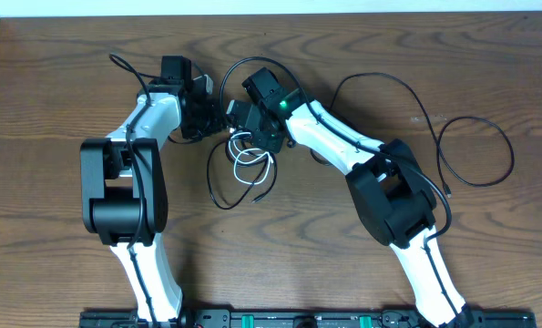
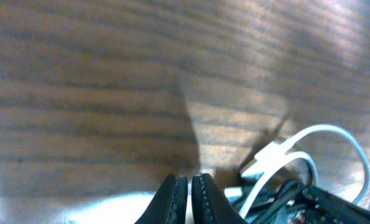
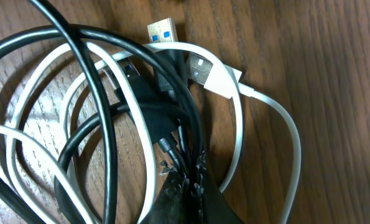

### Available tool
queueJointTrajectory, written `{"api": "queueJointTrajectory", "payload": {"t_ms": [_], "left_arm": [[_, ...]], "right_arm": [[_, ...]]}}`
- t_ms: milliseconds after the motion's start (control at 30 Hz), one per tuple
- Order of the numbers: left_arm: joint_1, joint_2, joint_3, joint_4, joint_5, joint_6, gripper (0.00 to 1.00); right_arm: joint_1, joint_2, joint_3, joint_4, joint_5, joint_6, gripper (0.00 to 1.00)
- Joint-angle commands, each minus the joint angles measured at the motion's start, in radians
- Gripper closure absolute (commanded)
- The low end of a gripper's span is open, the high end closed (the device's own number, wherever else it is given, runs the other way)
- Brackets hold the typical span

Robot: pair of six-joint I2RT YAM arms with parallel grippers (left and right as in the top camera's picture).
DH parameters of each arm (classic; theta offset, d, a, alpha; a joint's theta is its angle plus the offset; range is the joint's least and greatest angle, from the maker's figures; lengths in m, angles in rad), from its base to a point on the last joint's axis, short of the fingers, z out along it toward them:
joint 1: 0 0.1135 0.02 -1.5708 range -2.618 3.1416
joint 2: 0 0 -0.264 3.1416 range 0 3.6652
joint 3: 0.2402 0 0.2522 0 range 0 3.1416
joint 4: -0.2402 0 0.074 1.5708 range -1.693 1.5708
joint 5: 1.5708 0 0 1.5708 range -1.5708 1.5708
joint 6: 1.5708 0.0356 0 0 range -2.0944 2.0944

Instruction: Untangle cables

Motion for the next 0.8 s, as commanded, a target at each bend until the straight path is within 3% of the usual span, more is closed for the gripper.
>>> {"api": "queueJointTrajectory", "payload": {"t_ms": [0,133,267,367,567,767], "left_arm": [[0.028,-0.010,0.020,-0.046,0.015,-0.004,0.88],[0.083,-0.063,0.025,-0.084,0.129,0.006,0.73],[0.111,-0.070,0.025,-0.116,0.355,0.153,0.45],[0.109,-0.069,0.021,-0.120,0.372,0.203,0.35],[0.082,-0.068,0.013,-0.132,0.330,0.211,0.35],[0.073,-0.068,0.010,-0.193,0.326,0.284,0.35]], "right_arm": [[-0.003,-0.024,-0.004,-0.014,-0.023,0.051,0.99],[-0.004,-0.033,-0.004,-0.023,-0.064,0.085,0.99],[-0.010,-0.033,-0.004,-0.019,-0.071,0.176,0.99],[-0.020,-0.033,-0.004,-0.007,-0.103,0.270,0.99],[-0.048,-0.033,-0.004,0.008,-0.269,0.344,0.99],[-0.074,-0.033,-0.004,0.014,-0.309,0.372,0.99]]}}
